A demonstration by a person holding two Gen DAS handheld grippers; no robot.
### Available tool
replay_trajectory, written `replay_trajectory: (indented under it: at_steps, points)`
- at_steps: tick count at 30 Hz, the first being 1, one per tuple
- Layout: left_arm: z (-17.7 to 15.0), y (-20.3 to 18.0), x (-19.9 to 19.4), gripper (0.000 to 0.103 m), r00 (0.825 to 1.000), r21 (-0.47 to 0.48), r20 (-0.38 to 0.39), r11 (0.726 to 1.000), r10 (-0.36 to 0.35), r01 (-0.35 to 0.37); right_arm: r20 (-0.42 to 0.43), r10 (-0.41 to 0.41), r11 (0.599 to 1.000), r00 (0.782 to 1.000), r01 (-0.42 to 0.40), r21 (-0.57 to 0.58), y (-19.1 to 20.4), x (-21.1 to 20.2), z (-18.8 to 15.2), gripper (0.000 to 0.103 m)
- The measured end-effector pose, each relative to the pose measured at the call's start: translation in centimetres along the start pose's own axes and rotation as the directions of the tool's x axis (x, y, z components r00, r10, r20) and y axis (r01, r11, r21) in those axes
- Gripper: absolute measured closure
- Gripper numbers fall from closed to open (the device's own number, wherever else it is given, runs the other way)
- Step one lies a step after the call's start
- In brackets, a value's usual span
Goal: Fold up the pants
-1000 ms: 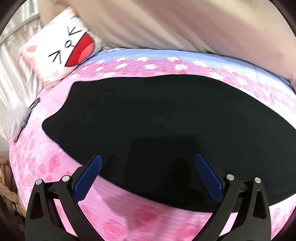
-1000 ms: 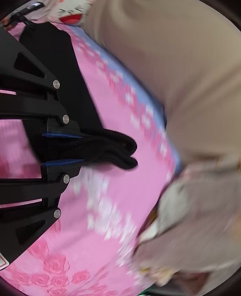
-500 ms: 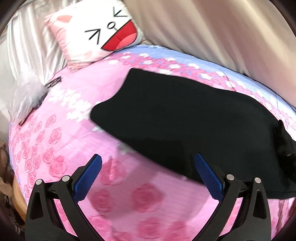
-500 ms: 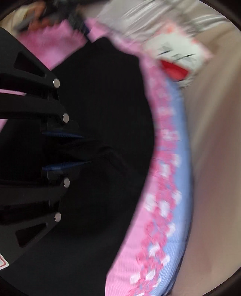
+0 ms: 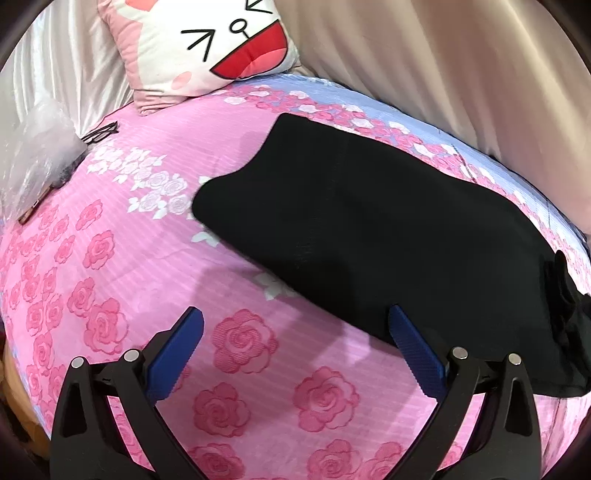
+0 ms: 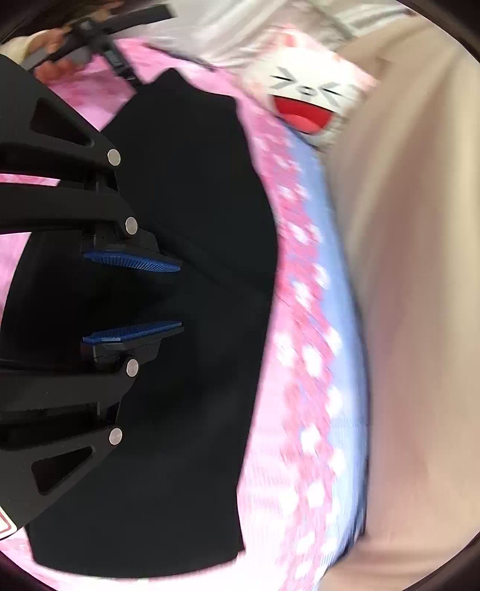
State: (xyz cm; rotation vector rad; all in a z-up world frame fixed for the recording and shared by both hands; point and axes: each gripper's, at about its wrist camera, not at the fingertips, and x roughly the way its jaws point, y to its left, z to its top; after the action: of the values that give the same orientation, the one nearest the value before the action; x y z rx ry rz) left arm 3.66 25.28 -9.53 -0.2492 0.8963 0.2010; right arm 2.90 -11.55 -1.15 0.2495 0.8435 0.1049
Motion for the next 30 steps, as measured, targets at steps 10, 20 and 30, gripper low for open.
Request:
replay_trajectory:
  at_steps: [10, 20, 30]
  points:
    - [-0.1, 0.6, -0.9, 0.005, 1.0, -0.017, 0.016, 1.0, 0.018, -0.018, 0.072, -0.144, 0.986, 0.987, 0.136, 0.099, -5.4, -4.0, 0.6, 0.073]
    - [-0.2, -4.3, -1.1, 0.005, 1.0, 0.071, 0.009, 0.997, -0.016, 0.015, -0.021, -0.022, 0.995, 1.0, 0.02, -0.099, 1.9, 3.9, -1.5, 0.071]
    - [1.4, -6.9, -2.4, 0.005, 0.999, 0.101, 0.016, 0.994, -0.047, 0.046, -0.033, 0.086, 0.986, 0.996, -0.09, -0.143, 3.2, 1.7, -2.6, 0.073]
